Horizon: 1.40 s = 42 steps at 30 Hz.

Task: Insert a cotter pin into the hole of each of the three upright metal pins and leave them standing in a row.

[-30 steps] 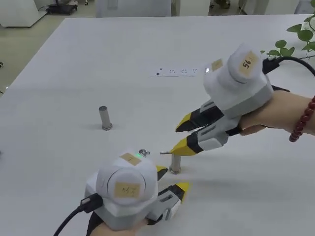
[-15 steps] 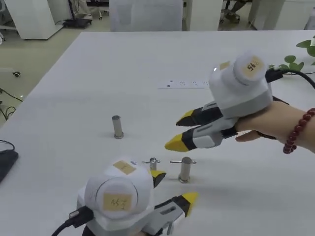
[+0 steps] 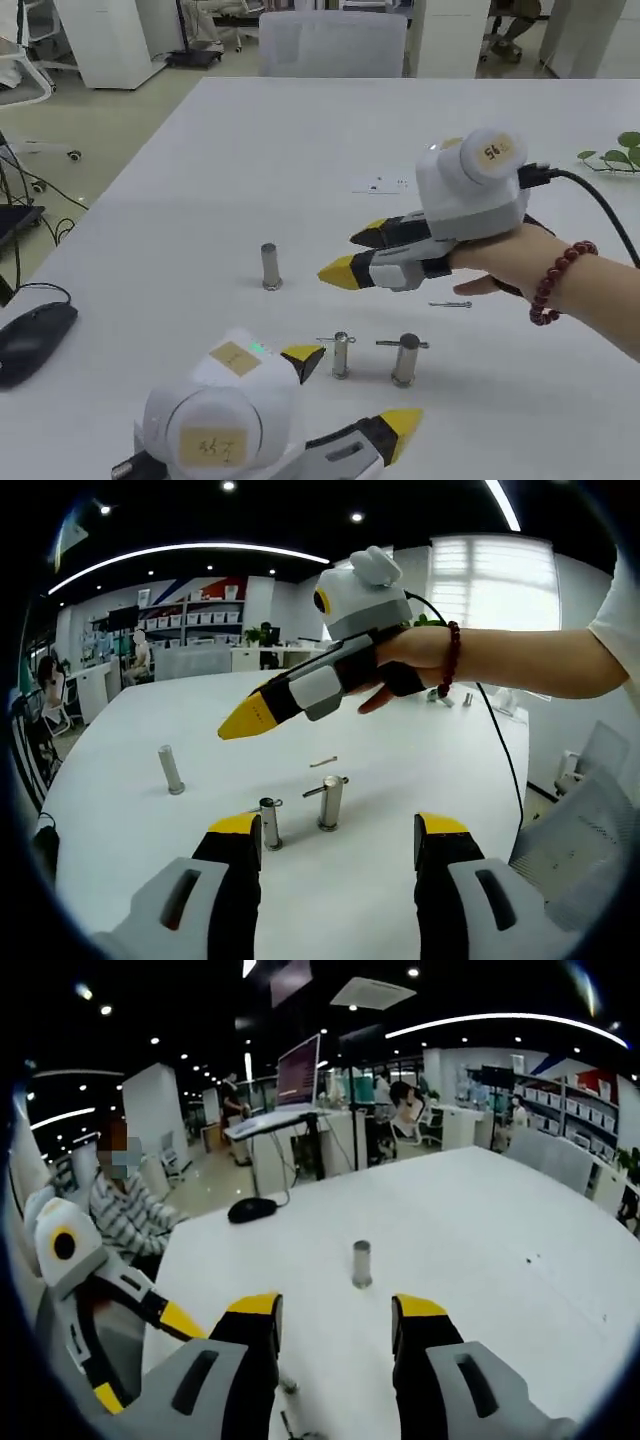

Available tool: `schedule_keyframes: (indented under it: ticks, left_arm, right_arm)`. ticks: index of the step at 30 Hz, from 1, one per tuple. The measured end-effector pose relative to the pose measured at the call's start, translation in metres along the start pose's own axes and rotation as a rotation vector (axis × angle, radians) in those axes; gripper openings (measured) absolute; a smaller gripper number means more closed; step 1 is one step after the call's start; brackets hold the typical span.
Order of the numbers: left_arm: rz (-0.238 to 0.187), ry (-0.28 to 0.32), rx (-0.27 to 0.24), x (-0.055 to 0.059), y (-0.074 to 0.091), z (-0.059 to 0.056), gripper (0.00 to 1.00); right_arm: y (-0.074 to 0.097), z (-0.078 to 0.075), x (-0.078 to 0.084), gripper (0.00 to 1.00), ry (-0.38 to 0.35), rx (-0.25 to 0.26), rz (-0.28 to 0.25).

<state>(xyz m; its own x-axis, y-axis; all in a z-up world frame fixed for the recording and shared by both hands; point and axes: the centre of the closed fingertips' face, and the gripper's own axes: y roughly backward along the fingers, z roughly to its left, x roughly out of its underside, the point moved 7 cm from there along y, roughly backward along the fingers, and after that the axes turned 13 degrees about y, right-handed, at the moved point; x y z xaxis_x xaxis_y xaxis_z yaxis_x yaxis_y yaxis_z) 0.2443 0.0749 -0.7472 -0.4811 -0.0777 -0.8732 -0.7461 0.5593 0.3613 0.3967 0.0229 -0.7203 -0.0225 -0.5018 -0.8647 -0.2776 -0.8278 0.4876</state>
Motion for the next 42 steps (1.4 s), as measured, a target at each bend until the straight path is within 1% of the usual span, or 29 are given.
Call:
schedule_keyframes:
  ticks: [2,3,5,7,8,12,15,18,22,25,28,31,33,35,37,39,42]
  left_arm:
    - [-0.015,0.001,0.003,-0.001,0.002,0.0,0.63]
    - [-0.019,0.005,0.003,-0.001,0.003,0.001,0.65]
    - [-0.022,0.006,0.0,-0.002,0.004,0.002,0.65]
    - [-0.027,-0.009,-0.01,-0.004,0.005,0.003,0.67]
    - [-0.032,-0.018,-0.018,-0.005,0.006,0.005,0.68]
    - [-0.047,-0.006,-0.024,-0.009,0.008,0.01,0.72]
    - [-0.063,-0.022,-0.039,-0.013,0.008,0.013,0.76]
    - [-0.076,-0.031,-0.048,-0.015,0.01,0.016,0.78]
    - [-0.089,-0.012,-0.049,-0.016,0.012,0.019,0.83]
    - [-0.082,-0.014,-0.056,-0.014,0.012,0.021,0.86]
    - [-0.075,-0.015,-0.055,-0.013,0.012,0.022,0.88]
    - [-0.065,-0.002,-0.05,-0.011,0.011,0.023,0.91]
    - [-0.07,0.002,-0.044,-0.01,0.011,0.022,0.94]
    - [-0.072,0.001,-0.044,-0.011,0.01,0.022,0.94]
    - [-0.081,-0.008,-0.048,-0.012,0.01,0.022,0.94]
    - [-0.091,-0.004,-0.049,-0.013,0.01,0.023,0.96]
    - [-0.098,0.001,-0.051,-0.014,0.01,0.024,0.97]
  right_arm:
    - [-0.007,-0.001,0.0,0.45,0.053,-0.004,-0.004]
    - [-0.01,-0.001,0.0,0.45,0.057,-0.008,-0.008]
    - [-0.017,-0.004,0.001,0.45,0.052,-0.011,-0.014]
    - [-0.024,-0.006,0.0,0.44,0.049,-0.009,-0.027]
    - [-0.028,-0.007,0.0,0.44,0.046,-0.006,-0.034]
    - [-0.041,-0.014,0.001,0.44,0.037,0.015,-0.055]
    - [-0.054,-0.021,0.002,0.43,0.026,0.029,-0.081]
    - [-0.065,-0.026,0.003,0.42,0.021,0.032,-0.093]
    - [-0.078,-0.029,0.008,0.39,0.036,0.026,-0.092]
    - [-0.087,-0.033,0.011,0.36,0.038,0.023,-0.093]
    - [-0.094,-0.037,0.013,0.36,0.035,0.026,-0.085]
    - [-0.101,-0.037,0.013,0.34,0.026,0.02,-0.083]
    - [-0.109,-0.039,0.016,0.33,0.012,0.024,-0.077]
    - [-0.115,-0.04,0.018,0.33,0.005,0.026,-0.068]
    - [-0.12,-0.041,0.019,0.32,-0.008,0.025,-0.071]
    - [-0.122,-0.04,0.019,0.3,-0.018,0.026,-0.071]
    - [-0.127,-0.038,0.021,0.26,-0.011,0.025,-0.056]
